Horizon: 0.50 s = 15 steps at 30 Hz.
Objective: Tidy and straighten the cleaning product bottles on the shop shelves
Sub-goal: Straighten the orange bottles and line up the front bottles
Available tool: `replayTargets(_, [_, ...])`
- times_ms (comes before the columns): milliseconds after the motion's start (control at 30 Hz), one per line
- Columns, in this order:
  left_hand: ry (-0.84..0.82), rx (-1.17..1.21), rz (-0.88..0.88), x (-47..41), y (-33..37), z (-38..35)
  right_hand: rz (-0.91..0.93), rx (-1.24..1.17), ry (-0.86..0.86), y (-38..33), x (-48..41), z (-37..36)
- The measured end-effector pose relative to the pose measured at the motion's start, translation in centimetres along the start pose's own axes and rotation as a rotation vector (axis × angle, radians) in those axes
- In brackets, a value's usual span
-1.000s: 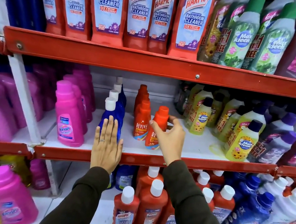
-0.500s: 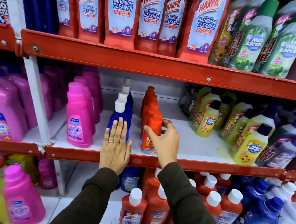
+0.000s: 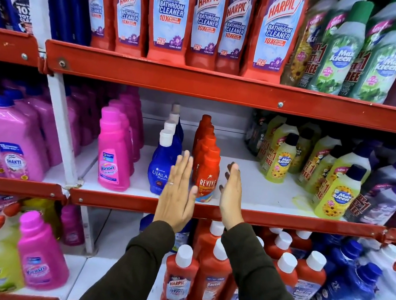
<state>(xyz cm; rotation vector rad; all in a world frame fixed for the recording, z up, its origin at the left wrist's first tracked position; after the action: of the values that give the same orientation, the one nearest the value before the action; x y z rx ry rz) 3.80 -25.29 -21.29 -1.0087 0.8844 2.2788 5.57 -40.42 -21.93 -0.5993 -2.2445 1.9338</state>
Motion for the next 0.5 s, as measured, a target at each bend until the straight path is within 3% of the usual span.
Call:
replayTargets(100, [-0.058, 0.276, 0.168, -0.3, 1.2, -0.8, -0.120, -0.081, -0.073, 1.3, 0.4, -0.5])
replayTargets(300, [-0.283, 0.896, 0.880, 0.8, -0.5, -5.7, -0.191, -0.134, -0.227, 2.5, 1.4, -1.7])
replayTargets(500, [-0.307, 0.976, 0.977, 0.4, -0.9, -6.3, -0.211, -0.073, -0.270, 3.1, 1.7, -1.8])
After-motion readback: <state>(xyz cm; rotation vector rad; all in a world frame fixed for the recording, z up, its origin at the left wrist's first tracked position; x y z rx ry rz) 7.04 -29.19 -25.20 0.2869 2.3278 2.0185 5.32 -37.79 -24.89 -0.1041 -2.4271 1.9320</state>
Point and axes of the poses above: each hand's wrist, its own x-axis away from the middle knuckle, its own z-axis out of the back of the hand, y = z × x, the point moved 9 cm from there along -x, towards the middle knuckle, and after that the axes turned 6 degrees about -x, right-handed, at the moved point
